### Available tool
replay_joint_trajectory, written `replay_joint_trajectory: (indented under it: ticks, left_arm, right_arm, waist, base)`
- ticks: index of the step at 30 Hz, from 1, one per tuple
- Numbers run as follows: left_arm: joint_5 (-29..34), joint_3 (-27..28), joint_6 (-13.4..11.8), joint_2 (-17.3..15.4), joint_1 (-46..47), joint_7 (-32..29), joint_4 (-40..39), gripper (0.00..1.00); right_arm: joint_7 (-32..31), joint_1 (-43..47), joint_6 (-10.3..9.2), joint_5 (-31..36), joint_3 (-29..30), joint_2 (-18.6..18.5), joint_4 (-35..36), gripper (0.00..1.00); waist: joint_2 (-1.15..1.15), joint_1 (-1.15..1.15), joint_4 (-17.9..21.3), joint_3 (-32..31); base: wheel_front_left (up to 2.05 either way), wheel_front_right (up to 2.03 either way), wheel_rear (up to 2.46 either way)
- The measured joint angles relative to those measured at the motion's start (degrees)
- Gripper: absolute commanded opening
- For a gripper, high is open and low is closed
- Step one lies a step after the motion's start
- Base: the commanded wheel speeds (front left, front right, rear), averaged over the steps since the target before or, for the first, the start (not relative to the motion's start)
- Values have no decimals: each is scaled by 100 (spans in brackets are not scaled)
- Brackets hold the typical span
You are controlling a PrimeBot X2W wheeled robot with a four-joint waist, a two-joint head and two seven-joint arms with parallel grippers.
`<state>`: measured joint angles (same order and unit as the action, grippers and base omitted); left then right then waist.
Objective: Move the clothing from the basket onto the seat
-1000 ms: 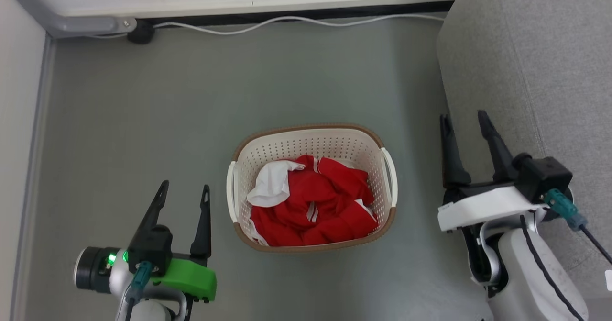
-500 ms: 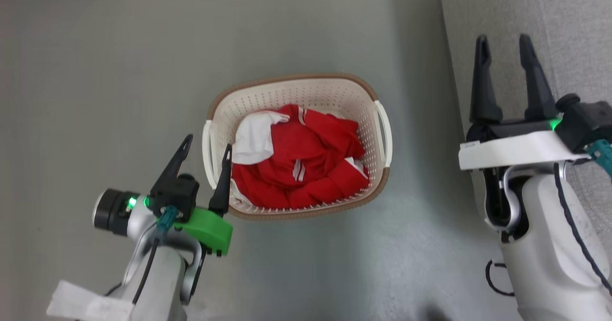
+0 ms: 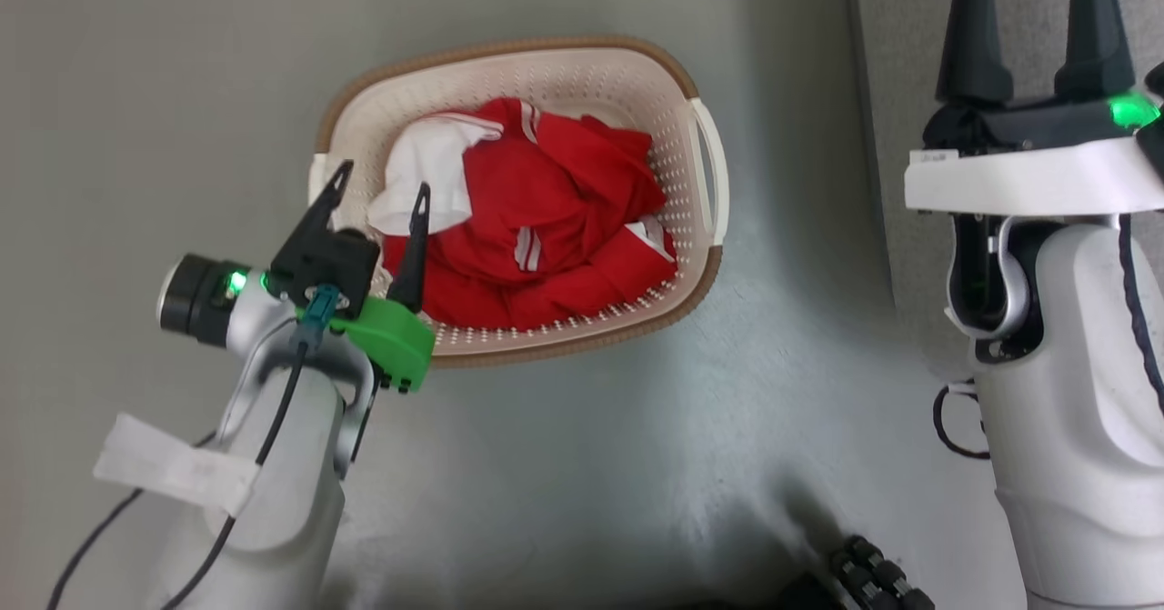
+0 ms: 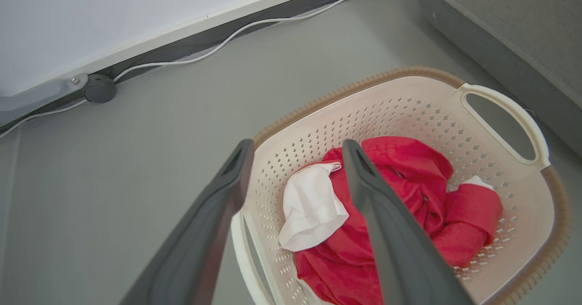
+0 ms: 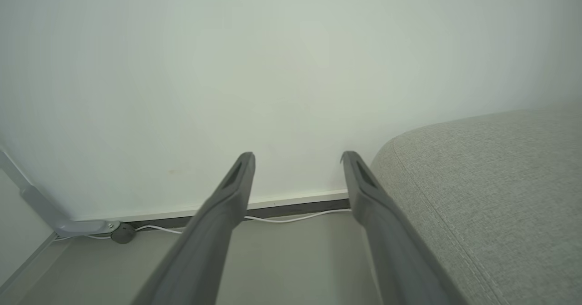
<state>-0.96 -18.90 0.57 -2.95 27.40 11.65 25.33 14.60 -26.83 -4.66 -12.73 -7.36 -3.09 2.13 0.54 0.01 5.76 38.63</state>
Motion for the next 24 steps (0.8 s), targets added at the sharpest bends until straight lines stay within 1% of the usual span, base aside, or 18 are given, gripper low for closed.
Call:
replay_joint_trajectory:
  ticks: [7, 13, 24]
  left_arm:
    - [237, -67, 52, -38, 599, -27, 231, 100]
    - [297, -137, 103, -43, 1063, -31, 444, 100]
    - [325, -197, 196, -34, 1521, 7, 1100, 100]
  right_arm:
    - [1, -337, 1, -64, -1, 0, 186, 100]
    - [1, -616, -1, -89, 197, -1, 321, 100]
    - [1, -962, -5, -145, 246, 1, 355, 100]
  waist:
    - [0, 0, 205, 563]
    - [0, 0, 367, 1048]
    - [0, 0, 577, 1730]
  base:
    - [0, 0, 0]
    - [0, 0, 0]
    - [0, 0, 0]
